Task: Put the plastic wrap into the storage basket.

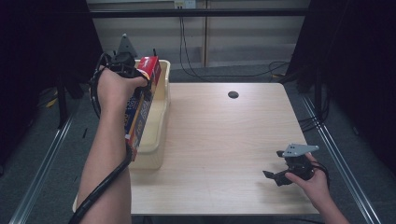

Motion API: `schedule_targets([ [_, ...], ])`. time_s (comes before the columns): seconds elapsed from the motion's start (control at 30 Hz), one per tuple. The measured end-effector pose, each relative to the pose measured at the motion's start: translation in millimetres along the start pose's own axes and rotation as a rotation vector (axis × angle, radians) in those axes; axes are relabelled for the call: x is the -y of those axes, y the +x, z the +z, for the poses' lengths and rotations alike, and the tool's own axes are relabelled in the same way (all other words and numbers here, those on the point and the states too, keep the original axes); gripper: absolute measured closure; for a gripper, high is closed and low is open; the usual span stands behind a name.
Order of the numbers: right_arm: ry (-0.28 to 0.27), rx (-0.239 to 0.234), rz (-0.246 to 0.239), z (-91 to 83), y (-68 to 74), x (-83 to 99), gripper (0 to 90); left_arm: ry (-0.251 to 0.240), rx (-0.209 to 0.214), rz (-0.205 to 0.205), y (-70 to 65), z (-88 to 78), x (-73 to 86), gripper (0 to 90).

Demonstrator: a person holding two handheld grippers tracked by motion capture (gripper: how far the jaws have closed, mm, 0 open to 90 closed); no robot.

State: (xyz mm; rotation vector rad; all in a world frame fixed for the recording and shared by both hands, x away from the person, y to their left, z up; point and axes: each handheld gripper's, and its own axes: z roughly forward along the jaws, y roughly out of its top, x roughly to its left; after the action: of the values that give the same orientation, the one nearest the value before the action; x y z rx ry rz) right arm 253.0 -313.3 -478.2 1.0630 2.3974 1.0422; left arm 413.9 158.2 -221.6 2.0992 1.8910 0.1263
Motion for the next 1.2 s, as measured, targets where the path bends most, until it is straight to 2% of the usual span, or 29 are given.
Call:
schedule_targets([
  [0.13, -0.001, -0.007, -0.004, -0.2, 0.1, 0.1, 3.3, 0.005, 0.002, 0.005, 3.8, 4.8, 0.0, 40.7],
  [0.27, -0.001, -0.007, -0.004, -0.1, -0.2, 0.2, 3.3, 0.011, 0.000, -0.015, 6.2, 11.9, 0.2, 40.7],
  [0.3, -0.002, -0.007, -0.004, -0.1, -0.1, 0.1, 3.3, 0.013, -0.009, -0.001, 7.3, 13.1, -0.3, 40.7],
  [0.37, -0.003, -0.007, -0.005, -0.3, -0.2, -0.1, 3.3, 0.012, -0.013, -0.013, 6.7, 16.0, -0.2, 40.7],
  [0.53, -0.003, -0.003, -0.001, -0.4, -0.7, 0.2, 3.3, 0.022, -0.013, 0.001, 7.4, 23.0, -0.2, 40.6],
  [0.63, -0.004, -0.003, -0.002, -0.6, -0.5, 0.1, 3.3, 0.026, -0.010, -0.014, 7.8, 29.1, -0.2, 40.6],
  [0.77, -0.005, -0.001, -0.001, -0.8, -0.5, 0.1, 3.0, 0.035, -0.021, -0.009, 9.7, 34.6, -0.6, 40.6],
  [0.9, -0.005, -0.003, 0.002, -0.6, -1.0, 0.5, 3.0, 0.034, -0.019, -0.029, 13.3, 39.6, 0.2, 40.6],
  [1.2, -0.003, -0.003, -0.002, 0.2, -0.2, 0.1, 3.0, 0.036, -0.029, -0.034, 17.8, 45.4, 2.1, 40.5],
])
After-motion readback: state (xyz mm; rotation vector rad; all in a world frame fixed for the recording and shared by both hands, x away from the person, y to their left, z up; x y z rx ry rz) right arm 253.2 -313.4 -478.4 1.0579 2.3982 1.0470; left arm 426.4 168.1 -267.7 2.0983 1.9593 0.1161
